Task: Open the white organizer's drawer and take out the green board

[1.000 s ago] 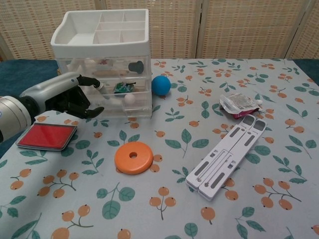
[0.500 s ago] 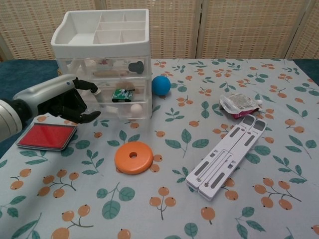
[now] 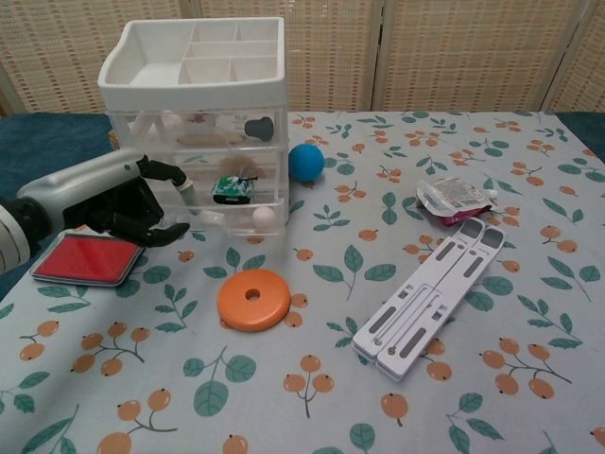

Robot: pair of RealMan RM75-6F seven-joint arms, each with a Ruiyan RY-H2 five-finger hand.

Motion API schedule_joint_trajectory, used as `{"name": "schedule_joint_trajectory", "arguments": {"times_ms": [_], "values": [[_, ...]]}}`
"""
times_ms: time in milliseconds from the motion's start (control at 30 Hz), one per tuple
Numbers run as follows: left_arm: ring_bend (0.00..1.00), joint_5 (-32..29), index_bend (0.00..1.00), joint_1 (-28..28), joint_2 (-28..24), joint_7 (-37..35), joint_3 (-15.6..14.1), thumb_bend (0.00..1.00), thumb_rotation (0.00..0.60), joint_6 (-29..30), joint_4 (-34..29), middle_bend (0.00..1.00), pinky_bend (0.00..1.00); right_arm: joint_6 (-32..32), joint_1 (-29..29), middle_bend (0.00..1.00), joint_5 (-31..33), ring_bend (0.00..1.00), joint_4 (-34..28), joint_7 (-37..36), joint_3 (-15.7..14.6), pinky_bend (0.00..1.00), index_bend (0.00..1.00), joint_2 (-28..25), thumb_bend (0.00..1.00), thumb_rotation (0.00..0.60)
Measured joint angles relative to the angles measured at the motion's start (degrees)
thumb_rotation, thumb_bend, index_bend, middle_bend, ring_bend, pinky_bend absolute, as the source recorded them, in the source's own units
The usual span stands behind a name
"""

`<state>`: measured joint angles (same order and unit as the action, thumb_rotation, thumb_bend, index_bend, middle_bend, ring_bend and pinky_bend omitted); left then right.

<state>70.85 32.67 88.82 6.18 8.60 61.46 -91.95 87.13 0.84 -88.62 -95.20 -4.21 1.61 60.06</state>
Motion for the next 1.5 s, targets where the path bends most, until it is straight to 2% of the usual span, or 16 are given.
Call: {"name": "schedule_joint_trajectory", "arguments": {"times_ms": [733, 800, 967, 1200, 1367, 1500], "values": [[1.0, 1.1, 0.45, -0.9, -1.5, 0.4, -1.8, 0.35, 0.6, 0.4, -2.1, 0.94, 1.0, -0.3, 0.4, 0.07, -0.2, 0.0, 0.2, -0.1, 0.1, 0.02, 0.0, 0.2, 0.41, 0.6], [1.0, 1.3, 0.43, -1.1, -1.6, 0.3, -1.9, 0.35, 0.6, 0.5, -2.3, 0.94, 1.0, -0.3, 0.4, 0.07, -0.2, 0.0, 0.2, -0.1, 0.1, 0.02, 0.0, 0.2, 0.41, 0.6], [1.0, 2.0, 0.29, -1.5, -1.9, 0.0, -2.3, 0.35, 0.6, 1.0, -3.1, 0.94, 1.0, -0.3, 0.4, 0.07, -0.3, 0.0, 0.2, -0.1, 0.1, 0.02, 0.0, 0.0, 0.41, 0.6], [1.0, 3.0, 0.27, -1.8, -3.9, 0.5, -2.9, 0.35, 0.6, 1.3, -5.0, 0.94, 1.0, 0.2, 0.5, 0.07, -0.6, 0.0, -0.3, 0.4, 0.4, 0.02, 0.0, -0.8, 0.41, 0.6], [1.0, 5.6, 0.29, -1.4, -6.1, 0.9, -3.1, 0.35, 0.6, 1.3, -5.6, 0.94, 1.0, 1.2, 0.5, 0.07, -1.2, 0.0, -1.4, 1.1, 0.7, 0.02, 0.0, -2.3, 0.41, 0.6], [1.0, 10.8, 0.31, -0.1, -7.9, 1.2, -3.1, 0.35, 0.6, 1.6, -3.8, 0.93, 1.0, 2.6, 0.1, 0.07, -1.8, 0.0, -2.6, 2.0, 1.0, 0.02, 0.0, -3.7, 0.41, 0.6]]}}
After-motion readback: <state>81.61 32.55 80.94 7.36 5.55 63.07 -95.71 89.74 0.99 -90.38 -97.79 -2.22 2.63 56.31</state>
